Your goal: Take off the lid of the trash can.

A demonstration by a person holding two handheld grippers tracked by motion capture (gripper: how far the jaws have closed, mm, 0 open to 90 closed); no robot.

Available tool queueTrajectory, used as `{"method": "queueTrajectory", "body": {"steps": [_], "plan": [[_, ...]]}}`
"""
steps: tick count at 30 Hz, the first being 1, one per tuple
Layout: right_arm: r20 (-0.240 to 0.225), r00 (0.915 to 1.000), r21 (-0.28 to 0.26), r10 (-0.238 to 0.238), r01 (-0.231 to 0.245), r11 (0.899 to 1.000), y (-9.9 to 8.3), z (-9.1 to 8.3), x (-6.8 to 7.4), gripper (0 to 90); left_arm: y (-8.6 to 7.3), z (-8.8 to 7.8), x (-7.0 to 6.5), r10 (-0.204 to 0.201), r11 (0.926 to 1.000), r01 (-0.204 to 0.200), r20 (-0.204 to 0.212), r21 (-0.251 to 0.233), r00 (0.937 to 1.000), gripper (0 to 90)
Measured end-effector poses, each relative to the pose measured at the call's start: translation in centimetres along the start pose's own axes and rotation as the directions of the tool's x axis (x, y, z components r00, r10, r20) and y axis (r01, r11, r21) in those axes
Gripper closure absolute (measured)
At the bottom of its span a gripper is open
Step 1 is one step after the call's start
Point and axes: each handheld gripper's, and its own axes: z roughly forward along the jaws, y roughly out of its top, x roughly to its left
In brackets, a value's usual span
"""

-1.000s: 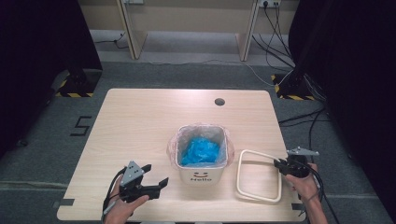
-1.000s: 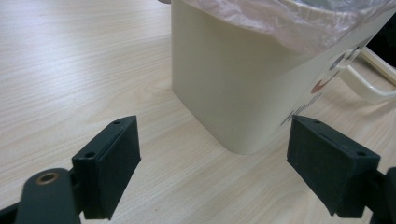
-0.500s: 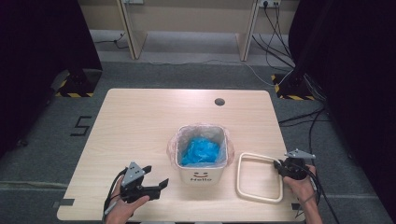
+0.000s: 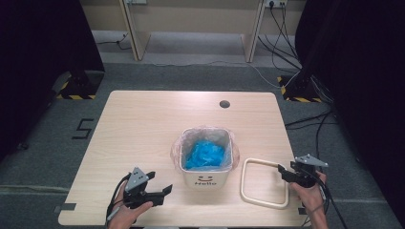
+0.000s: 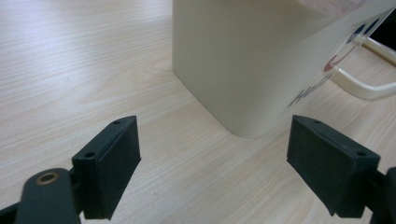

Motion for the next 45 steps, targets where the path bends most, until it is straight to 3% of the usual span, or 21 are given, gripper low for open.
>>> {"method": "queueTrajectory", "body": {"steps": [9,16,28,45], "plan": [[-0.029,0.9941,-0.047,0.104,-0.106,0.993,0.2,-0.5,0.3,32.0,-0.1,-0.3,0.2,-0.016,0.9999,0.016,0.002,-0.003,0.9999,16.4],[-0.059,0.9882,-0.052,0.141,-0.144,0.988,0.5,-0.3,1.0,28.1,0.0,-0.2,0.1,-0.023,0.9997,0.023,0.007,-0.002,0.9997,16.4],[-0.126,0.9833,-0.050,0.132,-0.139,0.989,1.2,-0.1,3.0,26.0,0.0,-0.1,0.0,-0.017,0.9998,0.017,0.013,0.004,0.9998,16.4],[-0.175,0.9807,-0.057,0.086,-0.098,0.994,2.2,-0.1,5.7,26.0,0.1,0.0,-0.1,-0.016,0.9999,0.016,0.019,0.005,0.9997,16.4]]}}
